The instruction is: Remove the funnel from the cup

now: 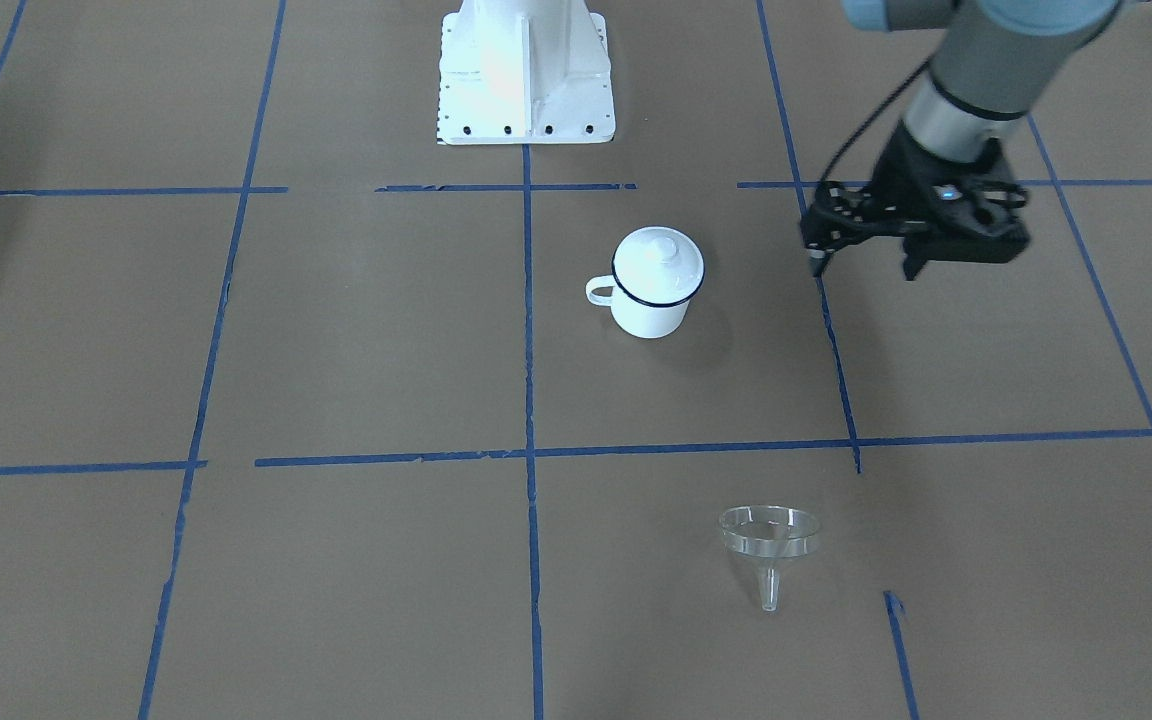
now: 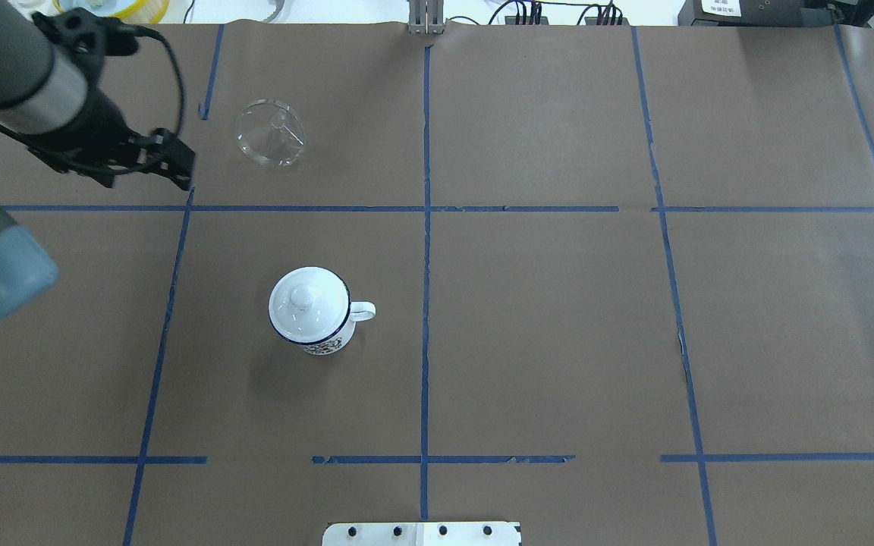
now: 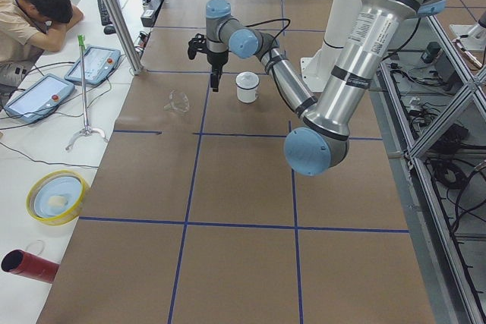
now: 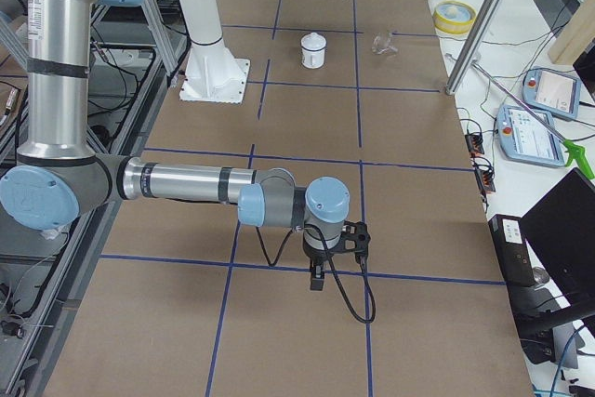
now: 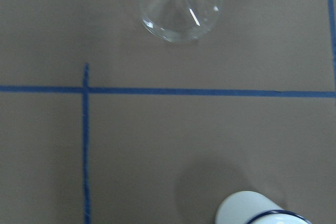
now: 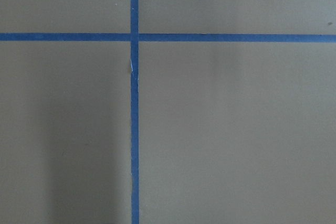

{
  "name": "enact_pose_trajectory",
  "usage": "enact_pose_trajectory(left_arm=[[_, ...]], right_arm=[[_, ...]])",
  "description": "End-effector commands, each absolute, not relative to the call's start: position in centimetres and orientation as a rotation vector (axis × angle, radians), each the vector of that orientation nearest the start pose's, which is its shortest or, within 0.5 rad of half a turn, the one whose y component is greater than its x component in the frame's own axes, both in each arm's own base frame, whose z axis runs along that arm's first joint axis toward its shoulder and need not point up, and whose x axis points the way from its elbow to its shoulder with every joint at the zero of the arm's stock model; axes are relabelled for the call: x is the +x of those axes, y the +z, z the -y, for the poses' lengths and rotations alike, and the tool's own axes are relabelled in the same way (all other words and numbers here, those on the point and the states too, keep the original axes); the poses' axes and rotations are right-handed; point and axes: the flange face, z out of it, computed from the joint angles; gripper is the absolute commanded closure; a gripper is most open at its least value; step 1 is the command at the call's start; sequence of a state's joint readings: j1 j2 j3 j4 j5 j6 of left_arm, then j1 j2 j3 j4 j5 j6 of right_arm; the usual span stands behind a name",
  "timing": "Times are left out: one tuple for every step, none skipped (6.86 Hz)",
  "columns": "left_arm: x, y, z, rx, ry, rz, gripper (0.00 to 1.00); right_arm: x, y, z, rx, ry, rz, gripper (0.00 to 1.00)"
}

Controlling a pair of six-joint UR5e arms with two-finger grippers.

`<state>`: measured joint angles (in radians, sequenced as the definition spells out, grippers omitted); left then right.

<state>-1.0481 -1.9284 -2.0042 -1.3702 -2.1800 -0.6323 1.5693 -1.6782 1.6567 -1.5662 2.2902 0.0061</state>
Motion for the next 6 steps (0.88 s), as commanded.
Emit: enact_pose_trajectory(left_arm=[[4.1,42.7,54.3,0.186,0.180,-0.731,0.00],[-1.8,50.1,55.3,0.126,0.156,-0.700,0.00],[-2.5,57.5,53.3,0.046,0.239,-0.695,0.00],[-4.6,62.0,52.6,-0.022,0.194,-0.710,0.00],[-5.0,65.7,48.3,-0.076,0.153,-0.780,0.00],[-5.7,65.1,47.5,-0.022,0.148,-0.789,0.00]], right_arm=[[6.7,67.0,44.5,-0.019,0.010,0.719,0.00],[6.7,67.0,44.5,-0.019,0.010,0.719,0.00],[6.7,67.0,44.5,-0.019,0.010,0.719,0.00],[6.7,67.0,44.5,-0.019,0.010,0.719,0.00],[6.7,67.0,44.5,-0.019,0.010,0.719,0.00],[6.7,67.0,44.5,-0.019,0.010,0.719,0.00]])
